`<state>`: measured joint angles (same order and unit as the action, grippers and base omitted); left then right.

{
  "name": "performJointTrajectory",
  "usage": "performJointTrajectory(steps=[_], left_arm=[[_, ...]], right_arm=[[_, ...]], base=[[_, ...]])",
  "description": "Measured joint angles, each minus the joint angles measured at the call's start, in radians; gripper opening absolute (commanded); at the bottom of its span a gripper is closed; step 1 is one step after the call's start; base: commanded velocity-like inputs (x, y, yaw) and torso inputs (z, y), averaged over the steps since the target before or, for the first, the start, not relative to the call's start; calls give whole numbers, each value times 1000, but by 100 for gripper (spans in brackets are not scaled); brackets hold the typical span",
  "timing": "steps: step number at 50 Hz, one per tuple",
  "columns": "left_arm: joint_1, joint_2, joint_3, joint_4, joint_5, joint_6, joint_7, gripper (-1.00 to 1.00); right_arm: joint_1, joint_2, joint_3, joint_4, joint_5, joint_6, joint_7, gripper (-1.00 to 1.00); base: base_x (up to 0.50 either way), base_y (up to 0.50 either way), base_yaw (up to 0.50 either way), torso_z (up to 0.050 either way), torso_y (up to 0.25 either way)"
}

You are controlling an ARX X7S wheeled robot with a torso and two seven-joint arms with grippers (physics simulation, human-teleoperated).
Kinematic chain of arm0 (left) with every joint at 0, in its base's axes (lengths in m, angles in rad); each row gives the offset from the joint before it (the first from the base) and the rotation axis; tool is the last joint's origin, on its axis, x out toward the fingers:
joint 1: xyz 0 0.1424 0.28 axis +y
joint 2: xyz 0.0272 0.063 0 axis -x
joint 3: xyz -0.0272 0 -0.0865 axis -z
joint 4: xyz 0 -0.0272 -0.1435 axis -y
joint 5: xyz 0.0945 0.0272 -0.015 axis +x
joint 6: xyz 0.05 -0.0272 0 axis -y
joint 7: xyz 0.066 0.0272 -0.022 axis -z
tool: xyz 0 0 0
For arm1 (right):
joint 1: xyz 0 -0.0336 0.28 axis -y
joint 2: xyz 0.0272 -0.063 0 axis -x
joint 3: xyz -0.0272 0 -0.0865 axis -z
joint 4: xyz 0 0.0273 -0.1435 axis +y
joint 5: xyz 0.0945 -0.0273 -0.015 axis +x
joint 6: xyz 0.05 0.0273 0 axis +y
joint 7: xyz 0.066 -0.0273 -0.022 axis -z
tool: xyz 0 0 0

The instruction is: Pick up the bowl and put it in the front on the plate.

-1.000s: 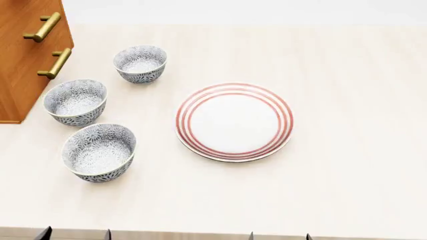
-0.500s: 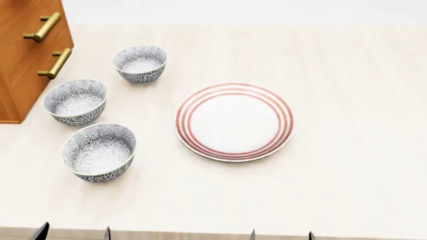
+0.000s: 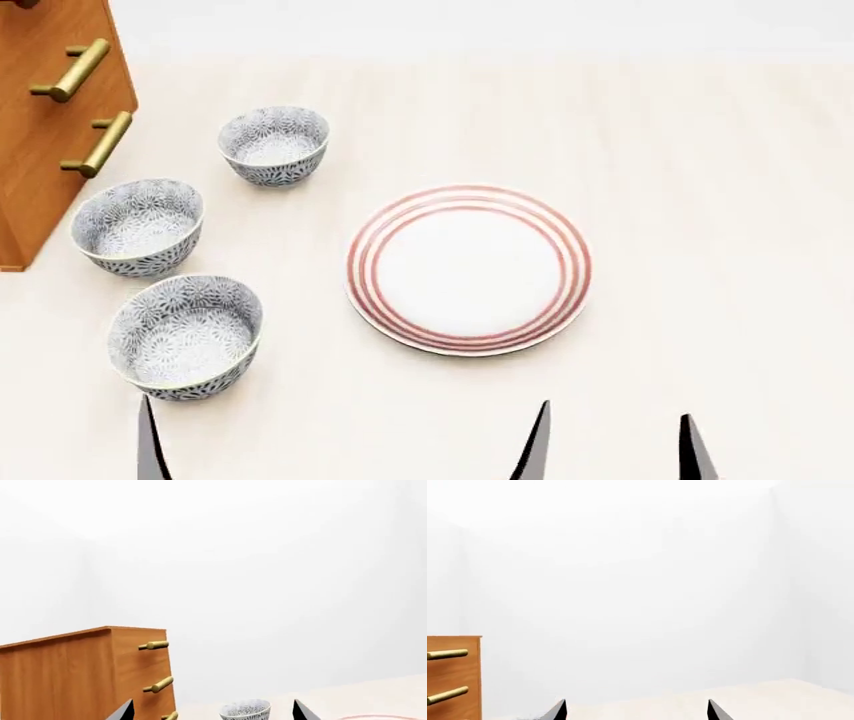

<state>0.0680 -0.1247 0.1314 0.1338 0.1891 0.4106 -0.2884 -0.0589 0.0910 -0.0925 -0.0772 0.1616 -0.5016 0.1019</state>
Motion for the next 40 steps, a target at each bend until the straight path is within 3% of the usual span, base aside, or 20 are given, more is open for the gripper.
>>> performJointTrajectory(steps=[40], left_arm=[[1, -37, 40, 9, 22, 25, -63, 100]], right_arm=[[-10, 48, -60, -7, 28, -91, 26, 100]], base=[[500, 0, 0, 0, 0]])
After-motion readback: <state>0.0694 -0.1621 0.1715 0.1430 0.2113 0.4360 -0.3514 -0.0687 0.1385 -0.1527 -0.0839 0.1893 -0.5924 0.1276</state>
